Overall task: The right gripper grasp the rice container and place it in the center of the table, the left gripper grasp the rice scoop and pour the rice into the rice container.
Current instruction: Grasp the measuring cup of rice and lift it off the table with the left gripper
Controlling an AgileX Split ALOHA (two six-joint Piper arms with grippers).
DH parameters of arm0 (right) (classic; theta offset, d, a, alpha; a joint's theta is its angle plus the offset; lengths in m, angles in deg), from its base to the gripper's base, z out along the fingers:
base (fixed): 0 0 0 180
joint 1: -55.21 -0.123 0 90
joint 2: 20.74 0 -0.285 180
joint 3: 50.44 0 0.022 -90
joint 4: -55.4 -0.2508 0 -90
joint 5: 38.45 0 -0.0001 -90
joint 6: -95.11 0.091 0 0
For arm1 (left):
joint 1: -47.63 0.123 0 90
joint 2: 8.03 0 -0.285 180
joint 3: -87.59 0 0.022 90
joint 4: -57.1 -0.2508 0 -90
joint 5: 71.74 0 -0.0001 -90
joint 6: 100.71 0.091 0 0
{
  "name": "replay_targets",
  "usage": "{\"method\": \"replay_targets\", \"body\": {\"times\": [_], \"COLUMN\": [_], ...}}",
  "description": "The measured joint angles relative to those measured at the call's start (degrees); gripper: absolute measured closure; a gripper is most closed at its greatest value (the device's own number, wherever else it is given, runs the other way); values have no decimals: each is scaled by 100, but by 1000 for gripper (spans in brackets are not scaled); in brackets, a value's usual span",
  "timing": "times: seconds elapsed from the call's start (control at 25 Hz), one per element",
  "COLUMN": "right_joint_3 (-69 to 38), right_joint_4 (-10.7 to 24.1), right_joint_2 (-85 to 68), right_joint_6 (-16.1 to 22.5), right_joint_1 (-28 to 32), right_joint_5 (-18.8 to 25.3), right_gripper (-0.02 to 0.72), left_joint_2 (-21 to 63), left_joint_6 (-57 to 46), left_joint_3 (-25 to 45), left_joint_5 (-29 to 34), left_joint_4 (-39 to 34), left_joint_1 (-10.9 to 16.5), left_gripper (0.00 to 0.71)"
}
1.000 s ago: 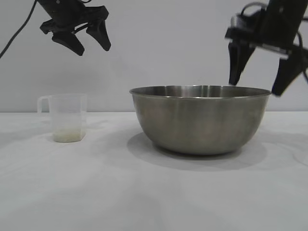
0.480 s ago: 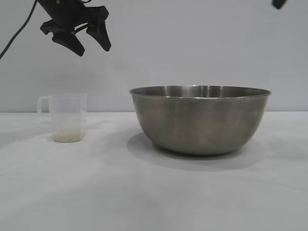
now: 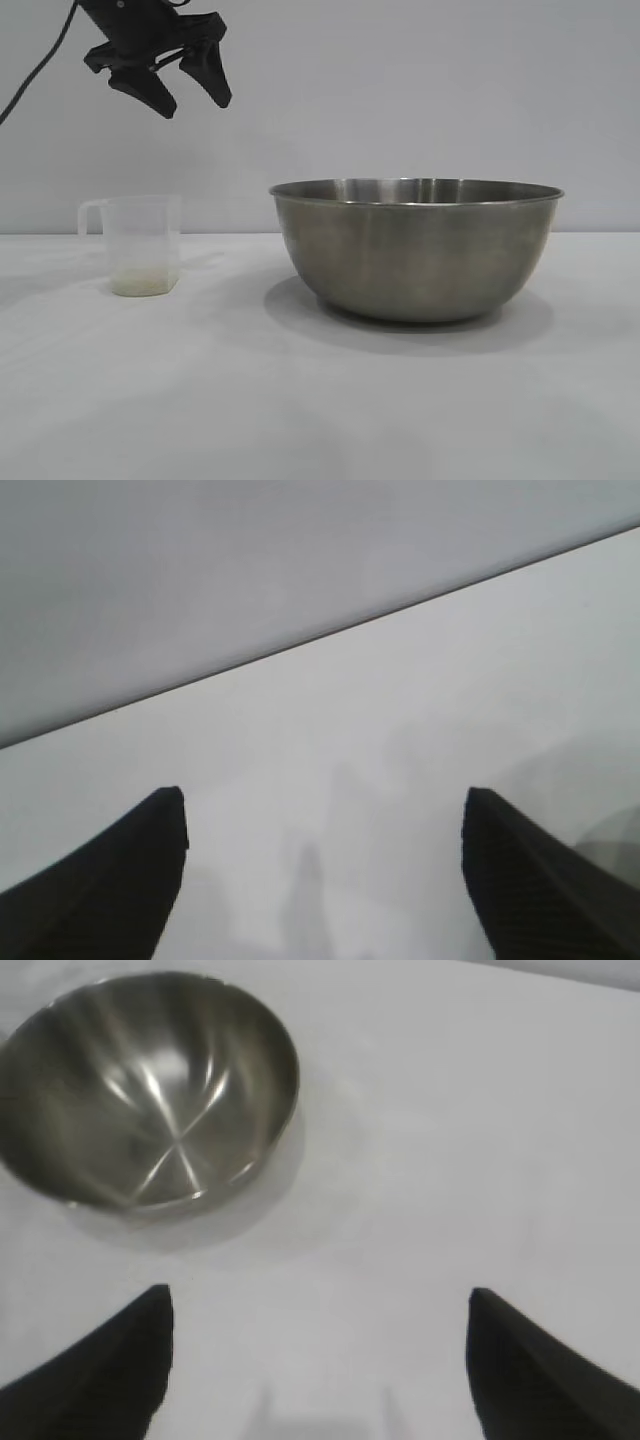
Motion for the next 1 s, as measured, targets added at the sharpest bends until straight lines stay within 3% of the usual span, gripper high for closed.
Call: {"method": "replay_targets", "body": {"times": [0.16,0.48,1.0], "right_joint_3": [-273,-379,-411], "right_joint_4": [47,101,135], "right_joint_2": [-483,-1840,-2787], "right_joint_6": [15,24,66], "right_joint_1": [0,0,0], "right_joint_5": [427,727,839], "right_gripper": [152,152,152], "left_joint_2": [0,0,103], "left_joint_6": [0,0,121], "left_joint_3": [0,0,0], "left_joint_5": [46,108,74], "left_joint_4": [0,0,11], "left_joint_1": [0,0,-10], "left_gripper": [193,193,193]}}
